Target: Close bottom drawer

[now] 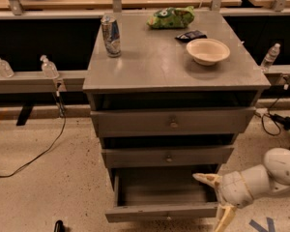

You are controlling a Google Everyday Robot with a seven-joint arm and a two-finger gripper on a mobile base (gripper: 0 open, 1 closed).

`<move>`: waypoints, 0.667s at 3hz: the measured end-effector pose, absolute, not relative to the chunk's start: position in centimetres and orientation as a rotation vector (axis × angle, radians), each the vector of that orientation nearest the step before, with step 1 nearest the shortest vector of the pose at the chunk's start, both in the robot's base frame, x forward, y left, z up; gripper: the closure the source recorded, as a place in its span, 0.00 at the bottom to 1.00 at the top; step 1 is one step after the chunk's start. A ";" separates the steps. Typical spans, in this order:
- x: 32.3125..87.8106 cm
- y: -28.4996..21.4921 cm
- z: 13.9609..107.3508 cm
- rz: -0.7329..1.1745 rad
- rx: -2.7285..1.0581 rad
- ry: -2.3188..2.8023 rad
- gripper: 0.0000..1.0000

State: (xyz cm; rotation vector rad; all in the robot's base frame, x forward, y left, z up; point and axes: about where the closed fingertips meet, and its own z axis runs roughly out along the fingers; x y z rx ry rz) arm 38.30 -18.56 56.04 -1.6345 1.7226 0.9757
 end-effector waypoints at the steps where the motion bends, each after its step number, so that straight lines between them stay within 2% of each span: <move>1: 39.2 -18.3 49.8 1.002 -1.719 1.735 0.00; 2: 39.2 -18.3 49.9 1.002 -1.718 1.735 0.00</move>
Offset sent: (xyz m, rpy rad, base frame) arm 0.0096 0.0001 -0.0510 -0.0403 0.0142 0.0500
